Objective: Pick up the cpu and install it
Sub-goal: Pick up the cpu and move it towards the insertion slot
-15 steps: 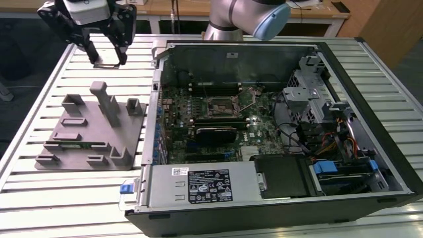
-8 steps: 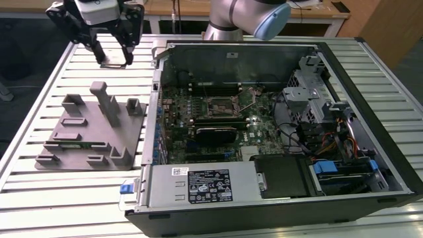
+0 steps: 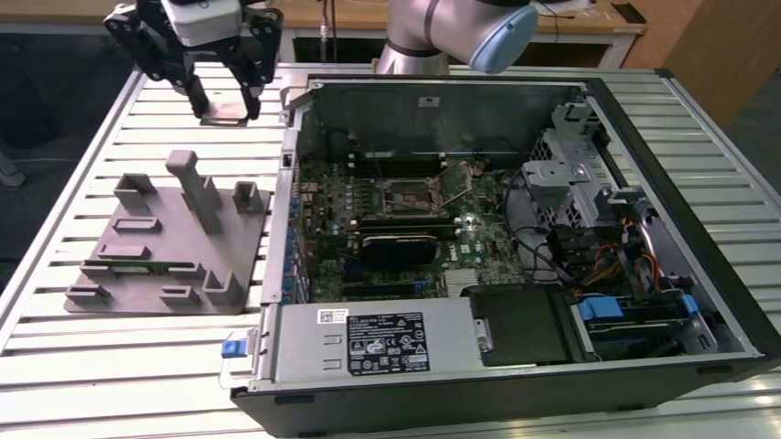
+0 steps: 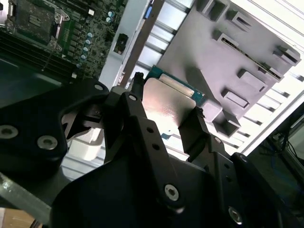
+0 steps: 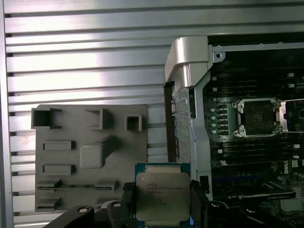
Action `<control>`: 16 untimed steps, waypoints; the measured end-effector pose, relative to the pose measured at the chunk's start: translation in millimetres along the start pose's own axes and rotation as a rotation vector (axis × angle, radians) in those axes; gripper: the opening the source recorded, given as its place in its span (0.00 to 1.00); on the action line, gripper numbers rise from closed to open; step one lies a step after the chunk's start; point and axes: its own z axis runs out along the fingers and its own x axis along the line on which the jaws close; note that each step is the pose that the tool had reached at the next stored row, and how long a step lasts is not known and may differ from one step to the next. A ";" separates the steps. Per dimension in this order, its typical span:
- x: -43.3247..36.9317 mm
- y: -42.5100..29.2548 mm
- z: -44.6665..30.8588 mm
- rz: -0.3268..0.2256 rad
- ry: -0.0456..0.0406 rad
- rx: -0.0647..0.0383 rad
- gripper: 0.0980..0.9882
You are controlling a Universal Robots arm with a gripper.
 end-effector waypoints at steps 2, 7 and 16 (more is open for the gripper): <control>-4.1 0.3 0.1 0.000 0.0000 0.000 0.50; -15.4 1.1 0.4 0.000 0.0001 0.000 0.50; -35.4 2.7 1.0 0.000 0.0000 0.000 0.50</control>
